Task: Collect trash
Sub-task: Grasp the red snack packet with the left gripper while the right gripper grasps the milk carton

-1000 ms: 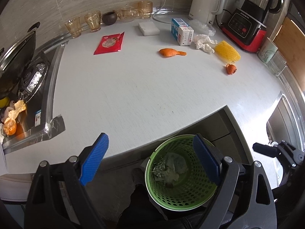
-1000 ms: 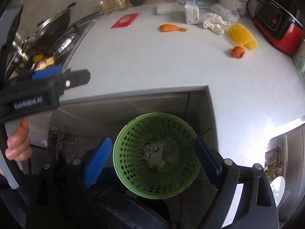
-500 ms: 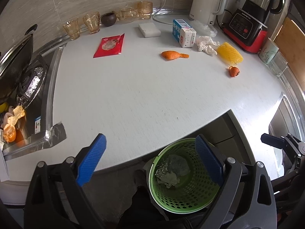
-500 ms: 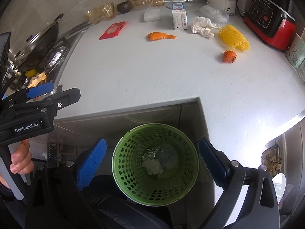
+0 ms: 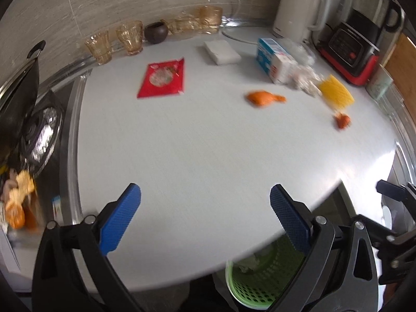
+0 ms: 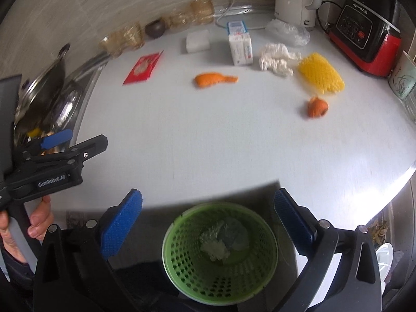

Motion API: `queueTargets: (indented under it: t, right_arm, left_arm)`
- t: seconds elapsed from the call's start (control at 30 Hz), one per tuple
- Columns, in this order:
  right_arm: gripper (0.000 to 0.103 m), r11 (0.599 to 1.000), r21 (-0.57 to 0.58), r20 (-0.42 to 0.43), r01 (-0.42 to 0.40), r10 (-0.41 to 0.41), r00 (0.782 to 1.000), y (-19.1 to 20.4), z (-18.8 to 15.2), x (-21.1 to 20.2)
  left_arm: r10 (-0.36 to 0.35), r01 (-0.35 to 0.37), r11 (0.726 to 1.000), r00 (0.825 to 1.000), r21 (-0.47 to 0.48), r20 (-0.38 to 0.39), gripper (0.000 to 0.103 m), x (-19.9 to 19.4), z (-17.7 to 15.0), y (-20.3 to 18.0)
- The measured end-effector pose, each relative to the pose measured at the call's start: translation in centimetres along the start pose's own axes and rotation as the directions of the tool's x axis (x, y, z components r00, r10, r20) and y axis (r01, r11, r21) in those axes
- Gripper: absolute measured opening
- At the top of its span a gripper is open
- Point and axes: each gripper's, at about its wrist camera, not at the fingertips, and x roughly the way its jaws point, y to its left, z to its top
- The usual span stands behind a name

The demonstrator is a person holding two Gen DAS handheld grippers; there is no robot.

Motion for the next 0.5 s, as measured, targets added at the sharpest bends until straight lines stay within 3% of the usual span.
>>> queueTargets:
  t: [0.33,0.5]
  right_arm:
    - [0.101,0.994,0.1,0.017,0.052,-0.054,0.998,0.3,7.0,4.3]
    - [0.101,0.992,0.096,0.017,0.084,-0.086,0.996,1.0,10.0,6.5]
  left_arm:
    - [0.025,-0.024,0.999,1.0,-0.045,0.019,0.095,8.6,10.4,6.4]
    - [0.003,-0.005,0.996,1.0,-0.09,-0.026,0.095,13.8,14.7,8.7]
